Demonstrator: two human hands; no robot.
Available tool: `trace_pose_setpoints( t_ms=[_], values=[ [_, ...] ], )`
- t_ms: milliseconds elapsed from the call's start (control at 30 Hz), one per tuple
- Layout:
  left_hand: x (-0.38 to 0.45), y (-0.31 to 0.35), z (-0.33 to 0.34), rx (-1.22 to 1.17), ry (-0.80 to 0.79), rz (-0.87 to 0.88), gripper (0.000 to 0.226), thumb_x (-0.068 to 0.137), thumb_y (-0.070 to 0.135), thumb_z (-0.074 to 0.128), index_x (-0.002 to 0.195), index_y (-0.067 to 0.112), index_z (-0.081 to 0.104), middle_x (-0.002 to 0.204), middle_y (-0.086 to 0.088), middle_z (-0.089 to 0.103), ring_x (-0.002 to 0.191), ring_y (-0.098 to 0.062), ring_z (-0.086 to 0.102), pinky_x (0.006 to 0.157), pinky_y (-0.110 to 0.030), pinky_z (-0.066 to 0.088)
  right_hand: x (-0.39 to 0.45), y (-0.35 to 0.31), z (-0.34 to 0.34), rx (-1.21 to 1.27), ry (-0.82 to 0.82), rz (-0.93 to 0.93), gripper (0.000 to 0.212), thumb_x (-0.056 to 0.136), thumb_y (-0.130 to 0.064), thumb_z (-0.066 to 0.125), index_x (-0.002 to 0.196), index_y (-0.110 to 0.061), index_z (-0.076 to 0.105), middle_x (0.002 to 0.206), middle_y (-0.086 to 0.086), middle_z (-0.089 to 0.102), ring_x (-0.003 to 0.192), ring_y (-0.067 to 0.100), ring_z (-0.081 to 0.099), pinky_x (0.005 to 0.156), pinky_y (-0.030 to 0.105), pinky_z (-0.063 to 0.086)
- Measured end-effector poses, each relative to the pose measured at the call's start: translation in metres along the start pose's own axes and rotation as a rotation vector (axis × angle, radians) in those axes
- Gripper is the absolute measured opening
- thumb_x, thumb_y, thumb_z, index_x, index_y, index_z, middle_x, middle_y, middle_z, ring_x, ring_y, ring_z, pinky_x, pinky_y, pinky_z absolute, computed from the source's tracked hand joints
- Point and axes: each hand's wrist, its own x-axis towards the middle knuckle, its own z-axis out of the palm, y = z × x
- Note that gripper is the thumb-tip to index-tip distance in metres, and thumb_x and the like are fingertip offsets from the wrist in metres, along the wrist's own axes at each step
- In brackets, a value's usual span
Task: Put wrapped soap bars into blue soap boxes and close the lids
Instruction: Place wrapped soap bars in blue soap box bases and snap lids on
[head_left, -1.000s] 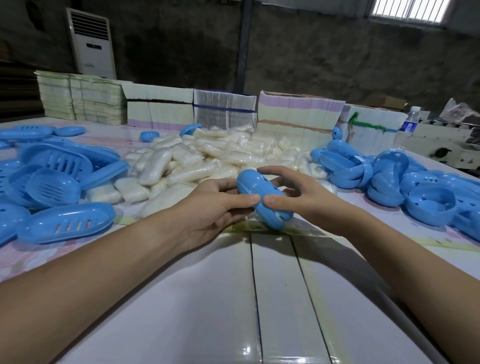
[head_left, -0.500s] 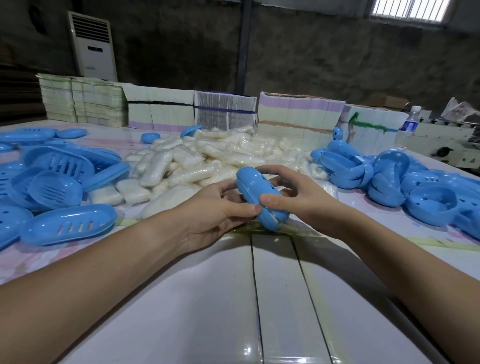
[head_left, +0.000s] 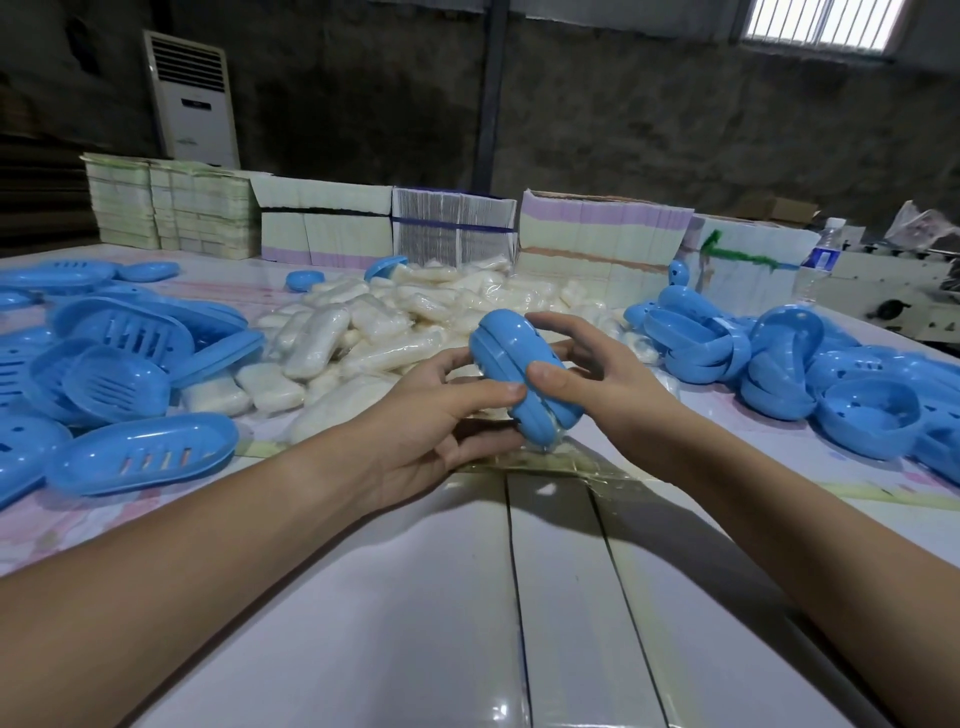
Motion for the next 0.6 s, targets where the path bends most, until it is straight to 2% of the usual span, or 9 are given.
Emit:
trace_pose_setpoints(
  t_ms=[167,300,500,600],
  values=[
    [-0.0004,-0.0004,0.0024,-0.04,0.03,0.022,0.066,0.075,0.001,0.075,0.136,0.01,0.051,0.118,-0.021,0.071,0.102,-0.035,0.073,0.077,-0.041,0.063,0.001,-0.0015,-0.0007,0.012,0.044,-0.03,0.058,0.073,-0.046,0.073,0.128,-0.041,0.055,0.124,0.009,0.058,0.11,0.035,0.06,0.093,0.038,0.055],
    [0.0001,0.0012,0.0023,-0.064,0.057,0.048,0.056,0.083,-0.003,0.071,0.134,0.01,0.052,0.119,-0.021,0.071,0.103,-0.033,0.073,0.077,-0.04,0.063,0.0006,-0.0041,-0.0027,-0.019,0.054,-0.039,0.06,0.072,-0.049,0.072,0.129,-0.043,0.055,0.123,0.007,0.058,0.107,0.031,0.061,0.087,0.03,0.056],
    [0.0008,0.0014,0.0014,-0.047,0.055,0.062,0.056,0.085,-0.002,0.07,0.136,0.009,0.051,0.12,-0.019,0.07,0.107,-0.032,0.072,0.079,-0.04,0.063,-0.0008,-0.0026,-0.0012,-0.056,0.019,-0.011,0.062,0.072,-0.05,0.071,0.13,-0.043,0.053,0.123,0.007,0.056,0.106,0.031,0.061,0.086,0.029,0.056],
    [0.0008,-0.0001,0.0011,-0.042,0.033,0.06,0.059,0.082,-0.003,0.071,0.136,0.009,0.05,0.12,-0.019,0.071,0.106,-0.034,0.071,0.085,-0.044,0.061,-0.001,-0.0007,0.0015,-0.038,0.015,-0.011,0.058,0.073,-0.048,0.071,0.128,-0.042,0.054,0.124,0.01,0.056,0.106,0.033,0.061,0.089,0.035,0.057]
  ],
)
